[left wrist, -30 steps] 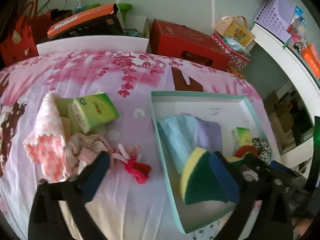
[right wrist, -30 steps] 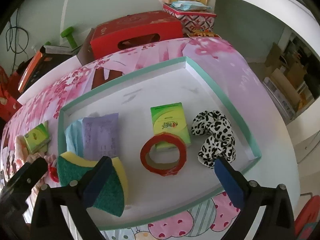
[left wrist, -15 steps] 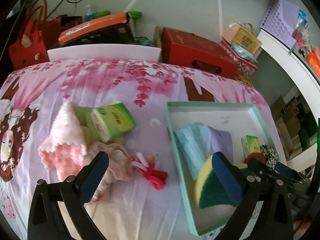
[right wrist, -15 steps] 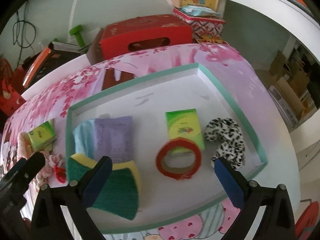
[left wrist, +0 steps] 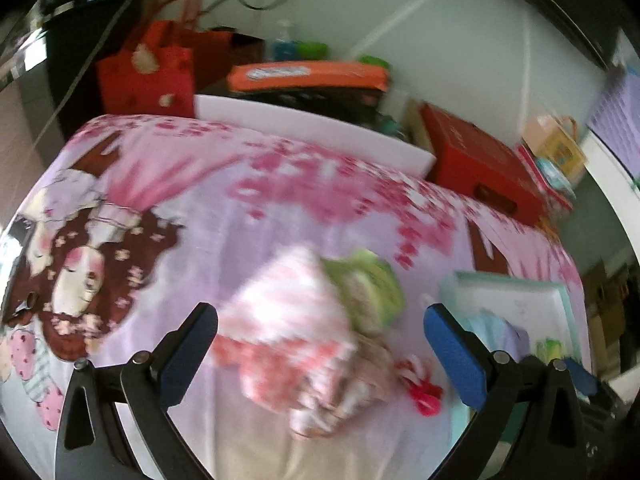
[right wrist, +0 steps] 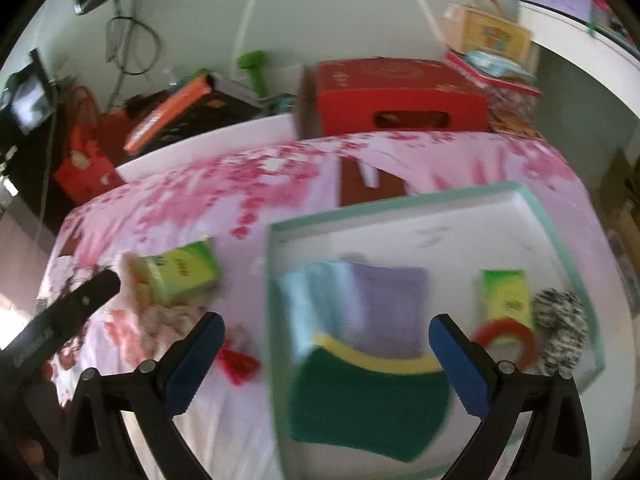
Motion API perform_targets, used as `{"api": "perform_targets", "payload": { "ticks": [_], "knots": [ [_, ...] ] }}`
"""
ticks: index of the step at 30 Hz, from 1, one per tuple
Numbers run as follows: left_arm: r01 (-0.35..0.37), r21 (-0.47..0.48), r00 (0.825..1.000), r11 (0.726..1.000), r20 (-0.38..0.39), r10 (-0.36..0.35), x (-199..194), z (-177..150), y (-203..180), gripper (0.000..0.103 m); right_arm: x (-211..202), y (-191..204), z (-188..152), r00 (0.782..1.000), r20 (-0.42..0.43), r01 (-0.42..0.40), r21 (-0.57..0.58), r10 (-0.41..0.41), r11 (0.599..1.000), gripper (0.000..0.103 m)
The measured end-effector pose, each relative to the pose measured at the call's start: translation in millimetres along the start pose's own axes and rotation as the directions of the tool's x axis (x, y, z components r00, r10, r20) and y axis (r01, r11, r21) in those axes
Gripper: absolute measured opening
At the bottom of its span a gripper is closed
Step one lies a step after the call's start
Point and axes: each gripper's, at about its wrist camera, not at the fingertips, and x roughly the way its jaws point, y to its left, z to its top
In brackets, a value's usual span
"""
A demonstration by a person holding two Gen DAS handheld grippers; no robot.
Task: Organize soft objects
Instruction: 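Move both tools back to the pink towel and loose items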
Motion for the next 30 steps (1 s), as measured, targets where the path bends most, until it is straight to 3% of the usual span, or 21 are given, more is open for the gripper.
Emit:
{"api": "perform_targets", "payload": {
  "ticks": [5, 9, 18, 30],
  "knots": [
    [-0.070, -0.084, 0.996, 0.994, 0.056, 0.075, -7, 13, 41, 0.103, 4, 30, 6, 0.997, 0.033, -0.070, -0.061, 0.072, 0.996, 0.103],
    [-0.085, -0.120, 0.995, 0.989, 0.049, 0.092, -6, 17, 60, 0.103, 12, 55, 6, 0.989, 0.028, -0.144, -0.105, 0.148, 0.984, 0.103],
    [-0.040, -0.159, 0.998, 0.986, -0.061, 0.031, 13, 13, 69, 0.102, 34, 104, -14, 0.985, -0.036, -0.172, -0.237, 0.168, 0.956, 0.103],
    [-0.010, -0.163, 0.981, 0.987, -0.192, -0.022, 53, -3, 63, 0.102, 51, 99, -24, 0.981, -0.096, -0.185, -0.226, 0.167, 0.956, 0.101]
  ]
}}
